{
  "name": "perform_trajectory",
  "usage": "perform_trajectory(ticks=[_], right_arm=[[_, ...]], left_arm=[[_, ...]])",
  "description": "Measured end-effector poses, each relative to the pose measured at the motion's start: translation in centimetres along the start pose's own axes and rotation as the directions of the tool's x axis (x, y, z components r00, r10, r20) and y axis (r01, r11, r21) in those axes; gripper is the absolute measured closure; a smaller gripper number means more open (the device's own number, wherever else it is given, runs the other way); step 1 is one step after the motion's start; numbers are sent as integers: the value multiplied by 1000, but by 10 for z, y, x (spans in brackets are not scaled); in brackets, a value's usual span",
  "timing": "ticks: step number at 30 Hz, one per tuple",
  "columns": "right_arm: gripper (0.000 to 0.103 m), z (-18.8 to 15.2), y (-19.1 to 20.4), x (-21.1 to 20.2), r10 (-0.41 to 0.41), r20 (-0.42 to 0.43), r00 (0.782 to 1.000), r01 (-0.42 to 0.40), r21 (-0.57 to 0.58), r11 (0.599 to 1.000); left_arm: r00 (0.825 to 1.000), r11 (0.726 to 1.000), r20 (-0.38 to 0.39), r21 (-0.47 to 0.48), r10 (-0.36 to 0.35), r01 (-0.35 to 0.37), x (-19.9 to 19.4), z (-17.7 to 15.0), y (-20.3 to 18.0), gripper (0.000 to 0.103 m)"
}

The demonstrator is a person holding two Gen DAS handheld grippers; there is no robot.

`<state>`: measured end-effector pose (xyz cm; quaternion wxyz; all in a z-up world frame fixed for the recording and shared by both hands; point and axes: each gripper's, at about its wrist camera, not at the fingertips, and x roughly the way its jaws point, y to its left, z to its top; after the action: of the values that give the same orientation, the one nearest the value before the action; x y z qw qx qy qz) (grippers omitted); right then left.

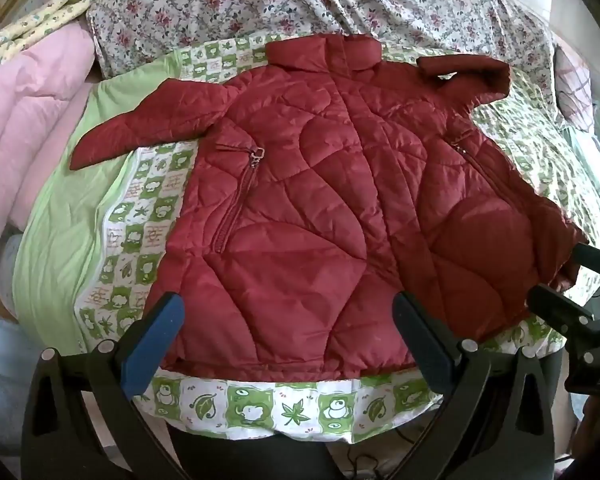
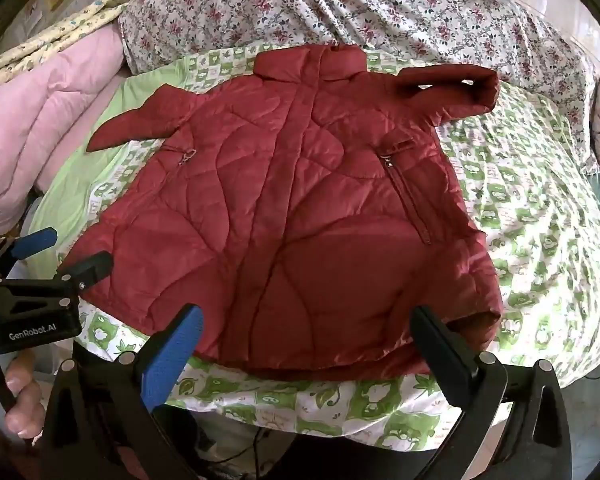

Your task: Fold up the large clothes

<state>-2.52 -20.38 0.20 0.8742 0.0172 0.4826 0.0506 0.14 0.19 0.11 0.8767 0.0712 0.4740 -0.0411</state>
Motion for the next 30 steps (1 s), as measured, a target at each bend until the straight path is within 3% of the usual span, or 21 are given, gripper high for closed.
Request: perform_trajectory(ticks=[30], right_arm=[[0, 1, -2, 2, 3, -7, 1000, -3, -2, 1000]], left_arm=[[1000, 1000, -4, -1, -2, 2, 3, 1, -11, 0]])
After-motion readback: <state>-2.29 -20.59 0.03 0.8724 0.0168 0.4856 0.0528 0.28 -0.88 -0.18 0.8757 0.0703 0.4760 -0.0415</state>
